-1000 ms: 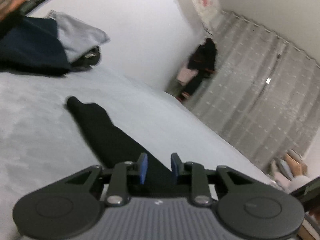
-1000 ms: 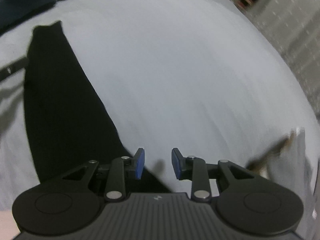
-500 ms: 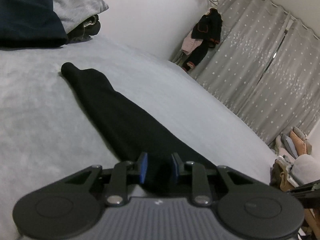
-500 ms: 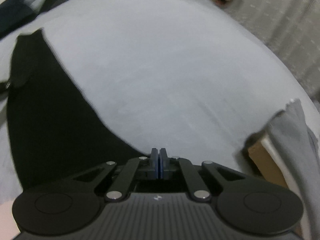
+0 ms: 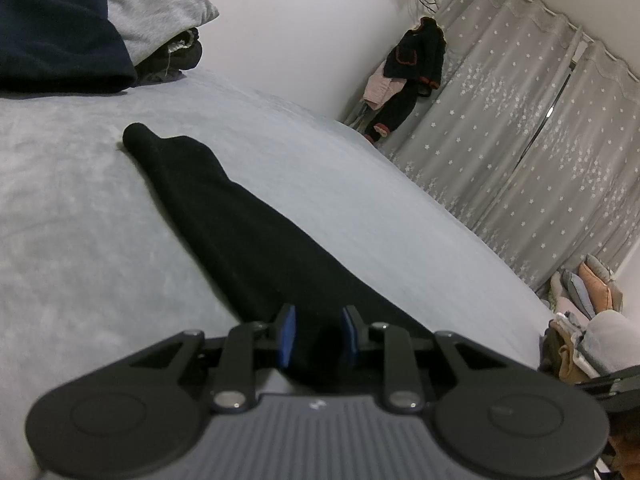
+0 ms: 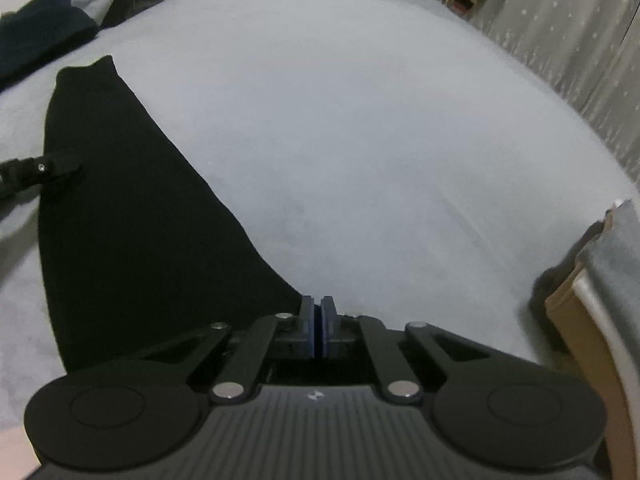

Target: Fold clothes

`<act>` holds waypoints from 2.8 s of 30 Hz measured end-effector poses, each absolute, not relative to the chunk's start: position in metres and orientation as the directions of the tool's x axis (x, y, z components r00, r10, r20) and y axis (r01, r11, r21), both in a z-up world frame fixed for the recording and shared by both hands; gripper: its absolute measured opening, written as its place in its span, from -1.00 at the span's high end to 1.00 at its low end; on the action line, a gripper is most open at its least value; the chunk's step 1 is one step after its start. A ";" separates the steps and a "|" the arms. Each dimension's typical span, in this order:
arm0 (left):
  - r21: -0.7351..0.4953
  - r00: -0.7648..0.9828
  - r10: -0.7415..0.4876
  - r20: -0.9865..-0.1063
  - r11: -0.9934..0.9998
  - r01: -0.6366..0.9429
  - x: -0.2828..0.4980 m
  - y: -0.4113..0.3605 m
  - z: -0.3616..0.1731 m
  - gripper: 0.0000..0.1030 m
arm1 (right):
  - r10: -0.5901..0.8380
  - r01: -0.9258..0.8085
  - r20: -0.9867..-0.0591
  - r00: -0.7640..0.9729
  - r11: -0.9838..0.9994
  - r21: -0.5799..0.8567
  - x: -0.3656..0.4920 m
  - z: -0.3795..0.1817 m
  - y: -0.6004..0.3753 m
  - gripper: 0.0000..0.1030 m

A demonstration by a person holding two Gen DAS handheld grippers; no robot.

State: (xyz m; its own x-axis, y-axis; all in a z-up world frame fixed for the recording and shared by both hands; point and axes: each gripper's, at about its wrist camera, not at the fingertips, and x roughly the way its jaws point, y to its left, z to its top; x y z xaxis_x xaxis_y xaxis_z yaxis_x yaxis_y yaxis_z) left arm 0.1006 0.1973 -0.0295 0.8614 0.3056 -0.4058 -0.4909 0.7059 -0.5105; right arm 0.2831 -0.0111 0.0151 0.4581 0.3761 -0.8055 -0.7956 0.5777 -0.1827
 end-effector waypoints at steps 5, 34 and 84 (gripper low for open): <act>-0.509 0.861 0.307 -0.406 0.706 -0.492 0.101 0.197 -0.029 0.49 | 0.374 -0.735 -0.783 0.497 0.661 -0.150 0.285 0.018 -0.019 0.90; -0.457 0.852 0.290 -0.437 0.744 -0.488 0.102 0.195 -0.015 0.22 | 0.404 -0.593 -0.684 0.607 0.803 -0.051 0.224 0.050 -0.022 0.33; -0.477 0.677 -0.297 -0.673 0.874 -0.091 -0.153 0.121 0.000 -0.06 | -0.050 0.227 -0.686 0.726 0.959 0.170 -0.188 0.004 -0.306 -0.28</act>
State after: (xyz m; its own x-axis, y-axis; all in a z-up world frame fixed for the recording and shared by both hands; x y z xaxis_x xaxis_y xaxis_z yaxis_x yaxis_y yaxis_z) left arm -0.1531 0.1208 -0.0002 0.6773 -0.2970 -0.6731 -0.0907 0.8742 -0.4770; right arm -0.1876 -0.3060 0.0036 0.7257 -0.0500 -0.6862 0.2268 0.9590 0.1700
